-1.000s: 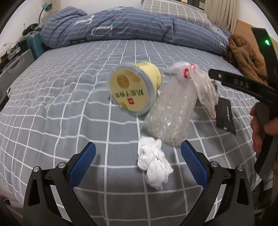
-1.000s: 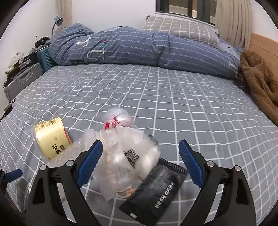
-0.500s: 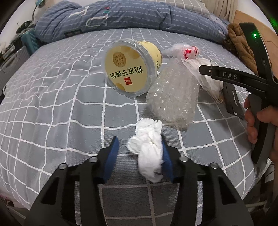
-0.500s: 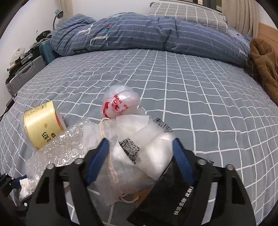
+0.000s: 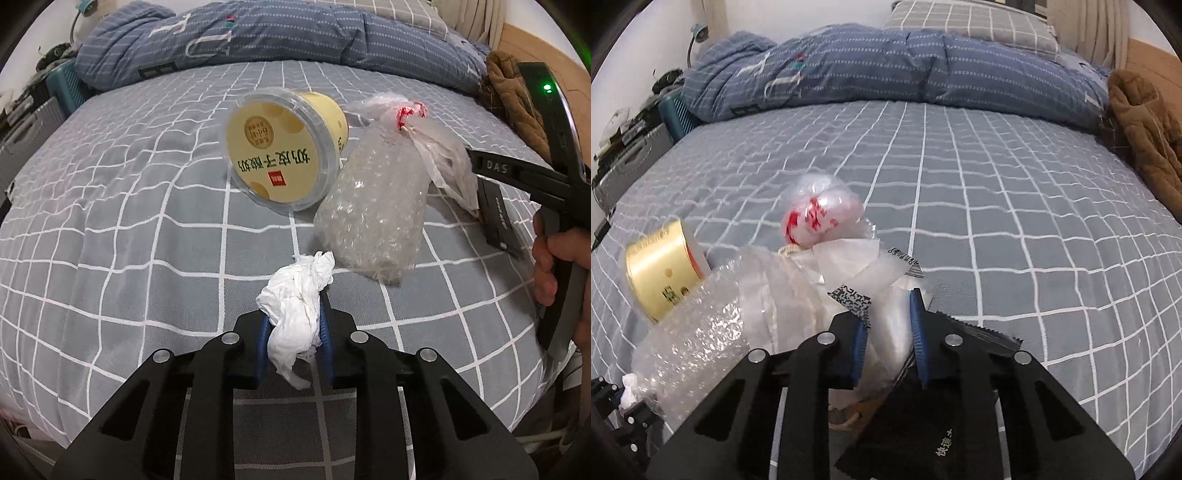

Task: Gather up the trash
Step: 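Lift the tissue and plastic bag and carry both over the bin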

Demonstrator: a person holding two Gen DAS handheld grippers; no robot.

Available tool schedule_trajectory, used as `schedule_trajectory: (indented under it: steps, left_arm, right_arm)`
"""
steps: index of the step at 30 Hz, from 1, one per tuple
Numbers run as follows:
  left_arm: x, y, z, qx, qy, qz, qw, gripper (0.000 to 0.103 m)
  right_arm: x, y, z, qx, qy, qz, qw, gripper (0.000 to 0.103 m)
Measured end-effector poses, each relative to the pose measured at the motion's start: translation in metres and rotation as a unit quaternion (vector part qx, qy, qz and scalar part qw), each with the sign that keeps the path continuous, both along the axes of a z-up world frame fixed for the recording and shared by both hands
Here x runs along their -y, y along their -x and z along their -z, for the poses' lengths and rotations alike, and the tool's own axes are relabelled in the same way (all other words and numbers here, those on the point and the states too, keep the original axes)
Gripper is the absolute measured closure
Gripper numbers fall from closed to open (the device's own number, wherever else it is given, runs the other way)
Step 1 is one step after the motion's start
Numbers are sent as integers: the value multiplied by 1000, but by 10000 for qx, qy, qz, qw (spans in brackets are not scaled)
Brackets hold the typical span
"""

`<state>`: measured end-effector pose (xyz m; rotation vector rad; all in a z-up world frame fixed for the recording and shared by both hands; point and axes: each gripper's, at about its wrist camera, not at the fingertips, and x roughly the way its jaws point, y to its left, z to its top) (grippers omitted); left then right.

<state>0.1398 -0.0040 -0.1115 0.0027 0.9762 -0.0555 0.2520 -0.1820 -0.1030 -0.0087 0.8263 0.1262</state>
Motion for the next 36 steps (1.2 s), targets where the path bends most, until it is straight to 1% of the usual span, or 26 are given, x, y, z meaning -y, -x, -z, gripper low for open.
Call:
schedule_trajectory:
  steps: [5,10,17,27,36]
  left_arm:
    - [-3,-5,-6,85,-46,-84,9999,81]
    - [-5,-4,-19,260,-51,-112,9996,81]
    - [-1,-2,-31,365,-29,-79,9993,81]
    - [-1,3,-41,471,-40,-74,9989,81]
    - [-3,18,-47,507,40,-27,9987,81]
  right_arm:
    - [0,12,-21,260,23,49,9996,83]
    - [2,26,-40,430,28,139,9990,83]
    - [2,45,-59,442,56,178,9988,83]
    - [-5,73,-68,525,200,81,9984,83]
    - [-8,98,-64,478,458,46,9978,83]
